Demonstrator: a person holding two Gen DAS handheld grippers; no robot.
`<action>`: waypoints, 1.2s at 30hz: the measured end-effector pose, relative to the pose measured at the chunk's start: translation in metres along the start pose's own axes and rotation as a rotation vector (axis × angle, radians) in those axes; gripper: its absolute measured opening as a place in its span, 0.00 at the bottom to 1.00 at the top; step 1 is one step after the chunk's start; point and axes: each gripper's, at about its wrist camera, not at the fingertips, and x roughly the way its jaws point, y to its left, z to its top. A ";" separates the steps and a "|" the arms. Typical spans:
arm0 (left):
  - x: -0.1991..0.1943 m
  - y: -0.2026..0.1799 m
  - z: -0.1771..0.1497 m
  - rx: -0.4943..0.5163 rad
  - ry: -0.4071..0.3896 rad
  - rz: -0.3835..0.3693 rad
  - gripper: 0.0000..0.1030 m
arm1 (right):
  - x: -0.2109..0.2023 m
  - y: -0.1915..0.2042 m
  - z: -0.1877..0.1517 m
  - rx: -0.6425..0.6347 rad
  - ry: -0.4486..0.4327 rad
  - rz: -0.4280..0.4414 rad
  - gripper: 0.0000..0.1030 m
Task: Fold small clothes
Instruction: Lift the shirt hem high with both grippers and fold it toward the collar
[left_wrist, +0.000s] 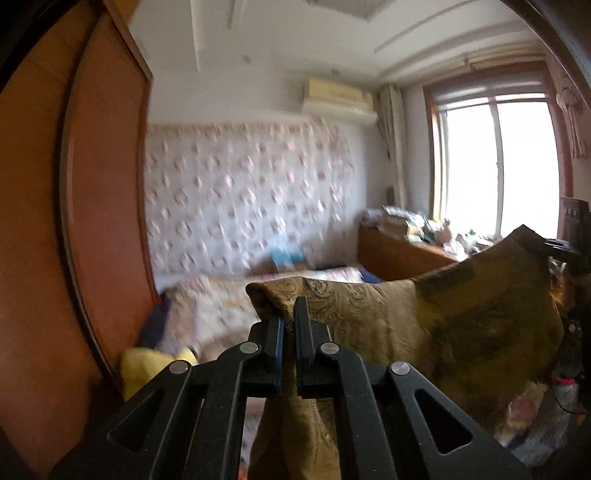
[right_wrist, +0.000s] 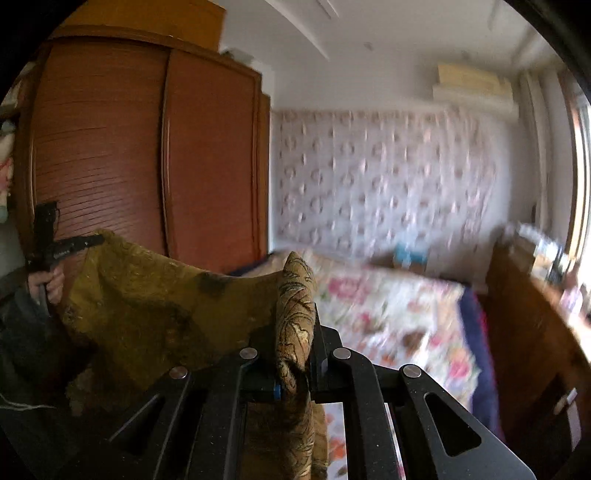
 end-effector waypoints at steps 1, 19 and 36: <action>-0.006 0.002 0.011 0.000 -0.030 0.003 0.05 | -0.007 0.001 0.011 -0.015 -0.019 -0.006 0.09; -0.009 0.022 0.088 0.039 -0.220 0.082 0.05 | -0.082 0.008 0.111 -0.096 -0.185 -0.149 0.09; 0.271 0.049 -0.054 -0.003 0.245 0.113 0.14 | 0.191 -0.042 0.048 0.089 0.245 -0.236 0.38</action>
